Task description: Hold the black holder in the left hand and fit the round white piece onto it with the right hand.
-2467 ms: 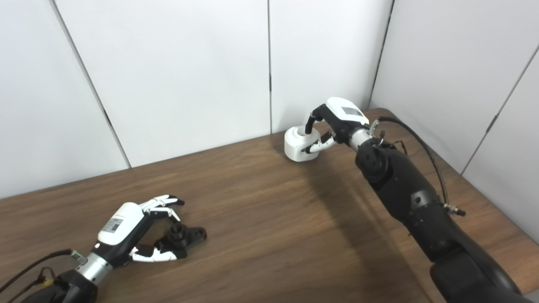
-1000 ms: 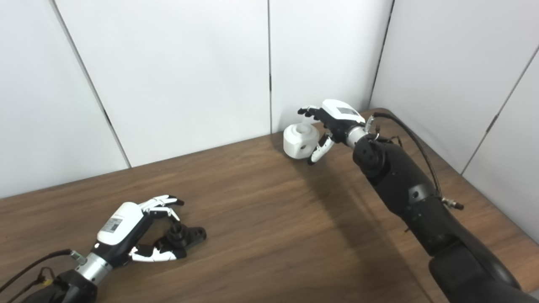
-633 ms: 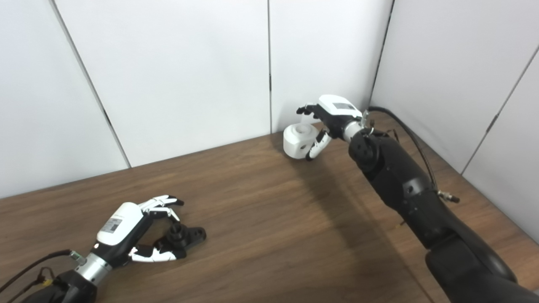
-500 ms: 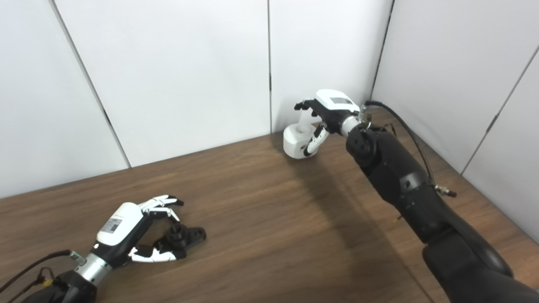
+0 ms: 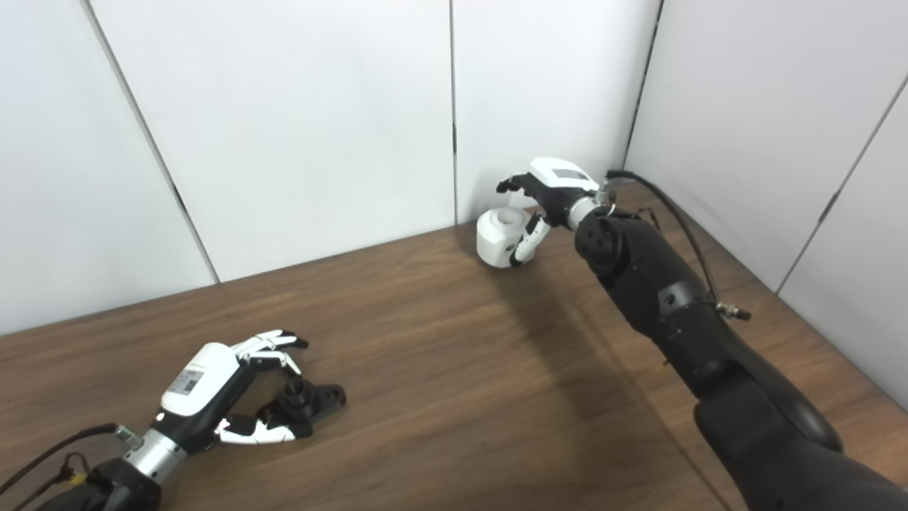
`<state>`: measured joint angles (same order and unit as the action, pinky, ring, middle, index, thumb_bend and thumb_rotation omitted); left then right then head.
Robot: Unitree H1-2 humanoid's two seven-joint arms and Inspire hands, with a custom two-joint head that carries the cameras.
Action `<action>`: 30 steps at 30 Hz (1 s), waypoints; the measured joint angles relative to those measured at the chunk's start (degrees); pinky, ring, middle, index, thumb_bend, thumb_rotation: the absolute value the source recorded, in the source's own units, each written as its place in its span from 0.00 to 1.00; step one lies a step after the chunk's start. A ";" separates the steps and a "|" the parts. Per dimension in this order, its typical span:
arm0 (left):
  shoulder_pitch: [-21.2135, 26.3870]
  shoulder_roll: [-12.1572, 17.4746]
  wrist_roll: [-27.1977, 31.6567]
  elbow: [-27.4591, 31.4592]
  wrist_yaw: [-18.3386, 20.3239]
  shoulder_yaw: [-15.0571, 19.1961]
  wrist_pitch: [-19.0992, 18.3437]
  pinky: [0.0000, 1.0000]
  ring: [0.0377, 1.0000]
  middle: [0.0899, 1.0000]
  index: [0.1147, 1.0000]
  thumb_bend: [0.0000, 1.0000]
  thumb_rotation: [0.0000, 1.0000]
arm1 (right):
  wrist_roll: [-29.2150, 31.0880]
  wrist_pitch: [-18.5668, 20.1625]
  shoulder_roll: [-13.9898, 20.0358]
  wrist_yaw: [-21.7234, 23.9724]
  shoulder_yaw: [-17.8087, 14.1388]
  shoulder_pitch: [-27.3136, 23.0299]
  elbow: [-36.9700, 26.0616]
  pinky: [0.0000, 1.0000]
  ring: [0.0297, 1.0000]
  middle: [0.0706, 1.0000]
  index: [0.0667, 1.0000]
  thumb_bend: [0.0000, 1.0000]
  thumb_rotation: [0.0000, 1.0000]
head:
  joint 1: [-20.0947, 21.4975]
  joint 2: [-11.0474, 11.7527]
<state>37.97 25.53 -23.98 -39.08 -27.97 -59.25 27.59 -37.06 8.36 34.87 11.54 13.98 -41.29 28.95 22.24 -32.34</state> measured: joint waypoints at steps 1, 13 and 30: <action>-0.04 0.04 0.00 0.09 0.07 0.04 0.00 0.72 0.87 0.80 0.42 0.52 0.07 | 0.01 -0.22 0.00 -0.01 0.17 -0.12 0.34 0.70 0.81 0.84 0.81 0.89 0.13 | -0.09 -0.09; -0.68 0.33 -0.47 0.99 0.62 1.05 -0.01 0.71 0.86 0.80 0.42 0.52 0.07 | -0.04 -1.10 -0.05 0.08 2.17 -0.34 3.59 0.70 0.81 0.84 0.78 0.89 0.12 | -0.53 -0.26; -1.68 0.71 -1.07 2.21 1.67 2.61 -0.01 0.72 0.86 0.80 0.42 0.52 0.07 | -0.71 -2.67 -0.22 -1.92 3.46 -0.86 4.70 0.68 0.79 0.78 0.47 0.55 0.14 | -0.62 -1.23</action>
<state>36.29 26.24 -25.06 -36.87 -26.30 -56.64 27.59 -37.76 5.70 34.65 9.62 17.44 -42.15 33.65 21.62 -33.57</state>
